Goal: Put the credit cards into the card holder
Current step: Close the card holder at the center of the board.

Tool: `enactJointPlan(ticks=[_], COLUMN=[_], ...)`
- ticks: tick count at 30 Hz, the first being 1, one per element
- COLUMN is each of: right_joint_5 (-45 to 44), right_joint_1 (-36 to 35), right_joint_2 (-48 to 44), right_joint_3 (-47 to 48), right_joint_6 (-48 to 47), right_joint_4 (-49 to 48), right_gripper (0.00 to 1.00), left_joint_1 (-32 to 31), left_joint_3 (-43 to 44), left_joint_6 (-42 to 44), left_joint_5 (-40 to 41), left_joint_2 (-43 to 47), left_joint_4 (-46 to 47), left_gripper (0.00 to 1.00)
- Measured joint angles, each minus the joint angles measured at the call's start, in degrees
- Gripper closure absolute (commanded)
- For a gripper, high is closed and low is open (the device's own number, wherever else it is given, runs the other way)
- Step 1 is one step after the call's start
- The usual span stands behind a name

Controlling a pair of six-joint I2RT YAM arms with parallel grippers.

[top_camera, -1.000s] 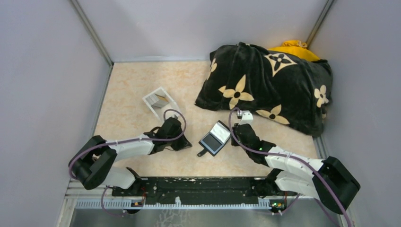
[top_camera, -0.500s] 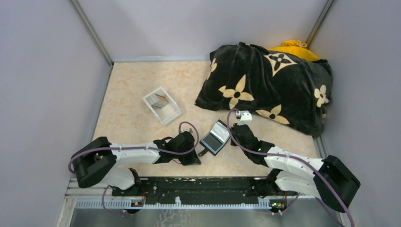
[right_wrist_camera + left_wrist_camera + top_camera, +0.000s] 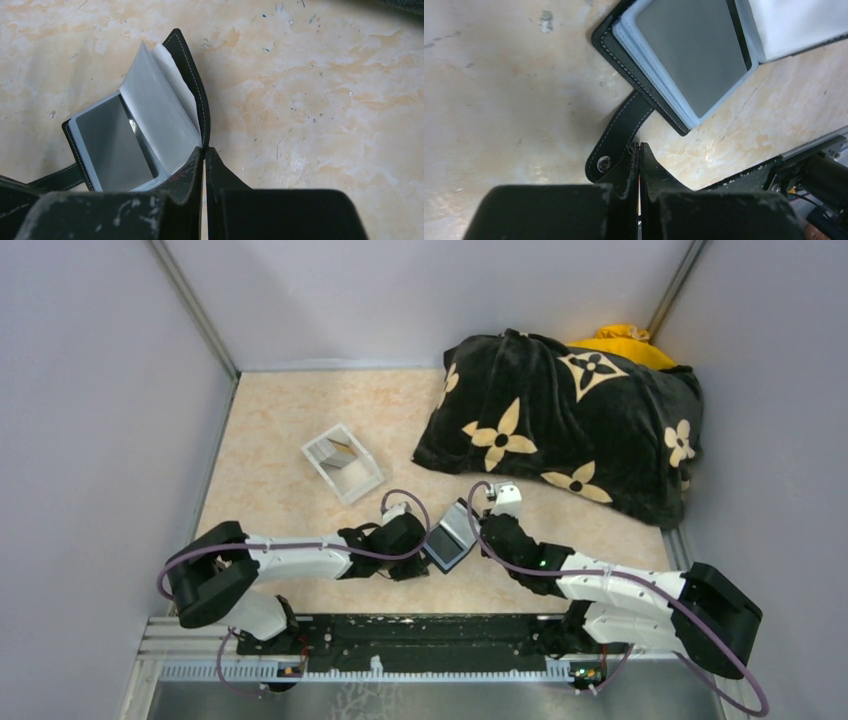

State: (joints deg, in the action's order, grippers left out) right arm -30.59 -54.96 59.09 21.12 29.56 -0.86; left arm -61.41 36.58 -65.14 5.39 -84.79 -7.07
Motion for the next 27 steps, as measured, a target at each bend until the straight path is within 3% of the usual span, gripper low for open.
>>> enactJointPlan(ticks=[14, 27], right_joint_5=[-6.05, -13.51], right_joint_1=[-7.41, -18.51], right_joint_2=[0.9, 9.92], right_joint_3=[1.79, 8.41], right_joint_6=[-0.11, -1.11], right_joint_4=[2.21, 2.6], right_gripper=[1.0, 1.0], left_joint_1=[0.0, 0.44], left_joint_3=[-1.53, 0.0], left_joint_6=[1.55, 1.95], left_joint_5=[4.98, 6.58], left_joint_2=[1.55, -0.39], left_joint_4=[1.22, 1.97], left_gripper=[1.0, 1.0])
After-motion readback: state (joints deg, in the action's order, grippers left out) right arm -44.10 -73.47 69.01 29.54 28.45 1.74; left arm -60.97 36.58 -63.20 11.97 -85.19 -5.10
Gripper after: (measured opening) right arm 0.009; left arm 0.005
